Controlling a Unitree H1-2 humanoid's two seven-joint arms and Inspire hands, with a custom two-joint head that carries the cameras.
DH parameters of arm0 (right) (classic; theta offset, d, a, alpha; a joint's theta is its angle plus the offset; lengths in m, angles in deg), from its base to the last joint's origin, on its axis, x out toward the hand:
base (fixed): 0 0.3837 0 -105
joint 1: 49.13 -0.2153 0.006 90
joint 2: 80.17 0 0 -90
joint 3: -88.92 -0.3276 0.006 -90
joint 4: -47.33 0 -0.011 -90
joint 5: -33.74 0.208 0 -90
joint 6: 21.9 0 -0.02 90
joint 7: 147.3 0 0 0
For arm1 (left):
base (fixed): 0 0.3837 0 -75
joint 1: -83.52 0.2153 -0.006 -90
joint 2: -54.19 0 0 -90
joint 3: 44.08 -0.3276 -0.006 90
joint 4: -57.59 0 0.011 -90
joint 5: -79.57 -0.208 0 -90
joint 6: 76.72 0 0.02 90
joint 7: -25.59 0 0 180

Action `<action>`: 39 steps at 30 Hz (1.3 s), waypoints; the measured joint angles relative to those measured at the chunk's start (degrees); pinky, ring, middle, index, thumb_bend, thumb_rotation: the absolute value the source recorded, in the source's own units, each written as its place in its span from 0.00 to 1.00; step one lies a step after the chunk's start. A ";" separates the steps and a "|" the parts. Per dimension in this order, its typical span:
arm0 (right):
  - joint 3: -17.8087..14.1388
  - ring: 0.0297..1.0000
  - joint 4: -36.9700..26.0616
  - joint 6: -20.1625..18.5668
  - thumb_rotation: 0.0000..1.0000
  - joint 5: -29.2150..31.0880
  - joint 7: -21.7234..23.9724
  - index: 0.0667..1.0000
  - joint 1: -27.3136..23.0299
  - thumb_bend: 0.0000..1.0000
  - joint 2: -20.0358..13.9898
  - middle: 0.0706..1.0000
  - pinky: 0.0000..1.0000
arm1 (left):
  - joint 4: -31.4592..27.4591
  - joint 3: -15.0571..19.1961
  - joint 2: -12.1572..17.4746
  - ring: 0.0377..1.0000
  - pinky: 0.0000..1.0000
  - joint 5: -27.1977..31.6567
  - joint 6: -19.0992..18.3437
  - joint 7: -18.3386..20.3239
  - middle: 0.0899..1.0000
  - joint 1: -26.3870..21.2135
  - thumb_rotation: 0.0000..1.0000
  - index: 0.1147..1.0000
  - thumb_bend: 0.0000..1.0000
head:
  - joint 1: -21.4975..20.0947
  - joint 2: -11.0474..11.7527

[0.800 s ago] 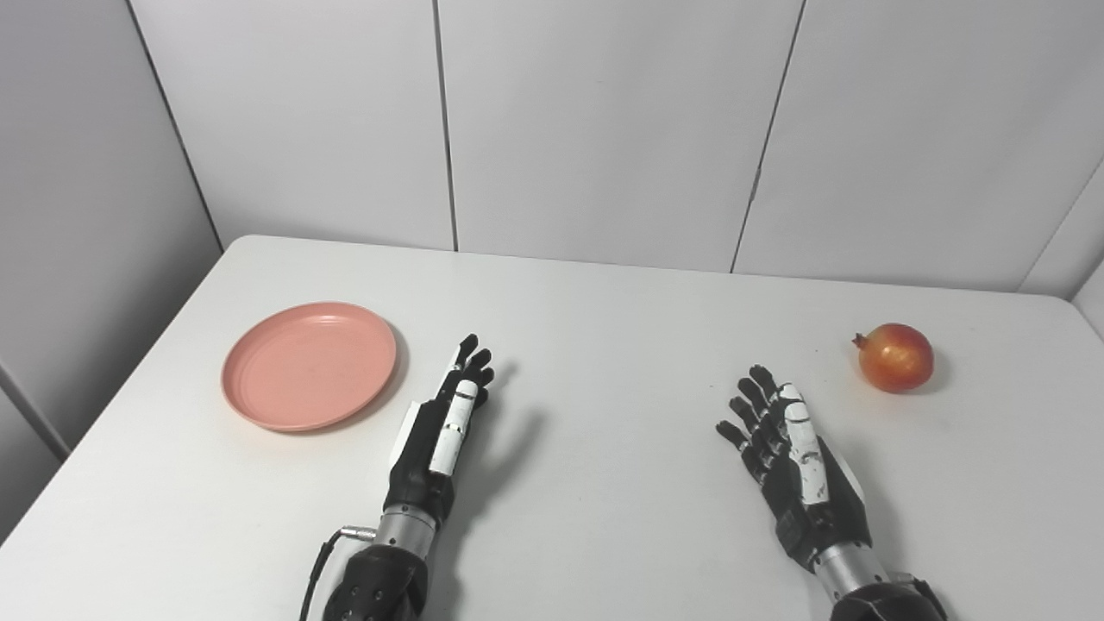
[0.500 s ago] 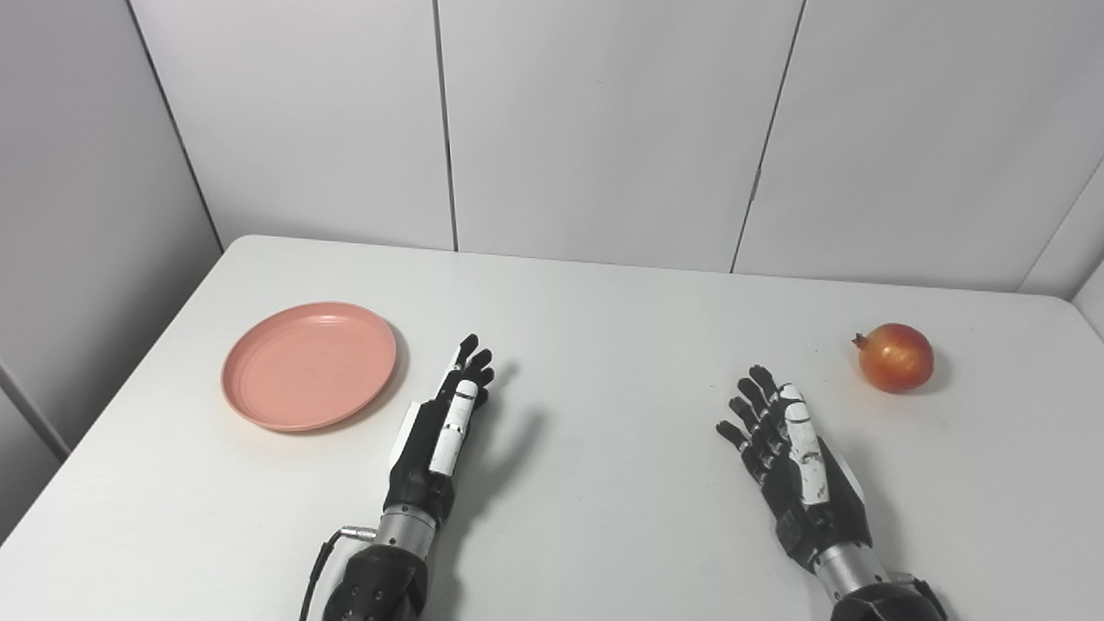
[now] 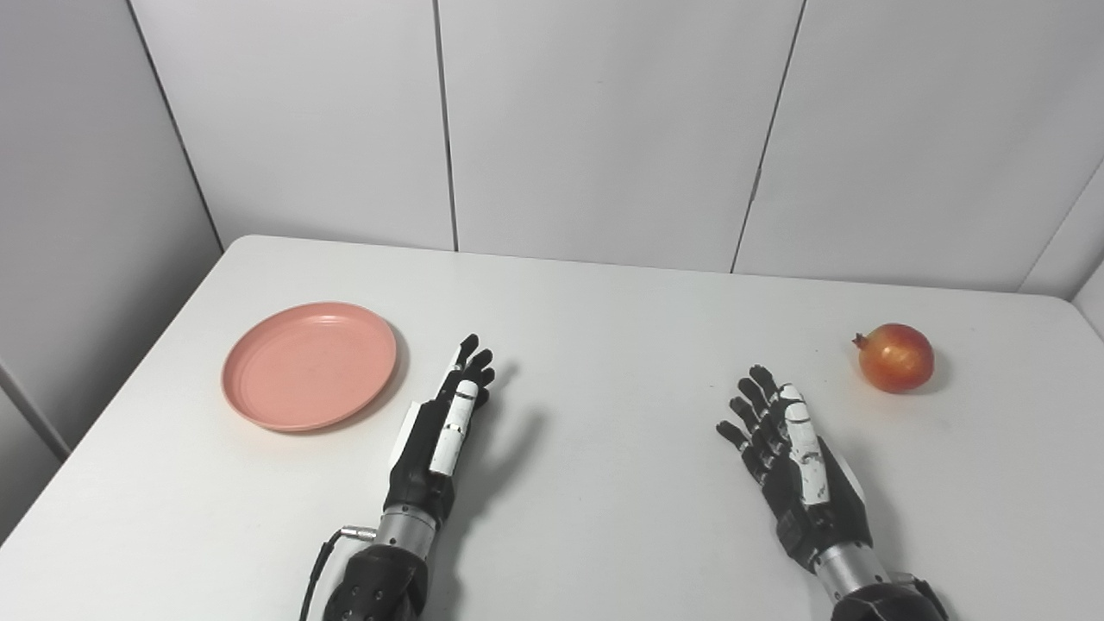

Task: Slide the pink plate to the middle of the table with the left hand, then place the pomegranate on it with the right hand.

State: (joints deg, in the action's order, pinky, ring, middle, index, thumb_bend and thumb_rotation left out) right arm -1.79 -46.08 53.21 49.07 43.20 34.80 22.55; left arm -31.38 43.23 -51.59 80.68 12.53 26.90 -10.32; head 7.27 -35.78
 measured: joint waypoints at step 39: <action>-1.83 1.00 2.69 5.72 1.00 2.38 3.95 1.00 1.09 0.22 -3.41 1.00 1.00 | 3.90 -2.42 -4.17 0.93 0.91 -6.28 1.29 -4.69 0.94 -1.74 1.00 0.93 0.38 | 13.65 7.39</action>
State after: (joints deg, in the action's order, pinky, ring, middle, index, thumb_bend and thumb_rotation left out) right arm -3.61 -43.40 58.94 51.46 47.15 35.89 19.15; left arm -27.48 40.80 -55.77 74.40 13.82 22.21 -12.05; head 20.92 -28.39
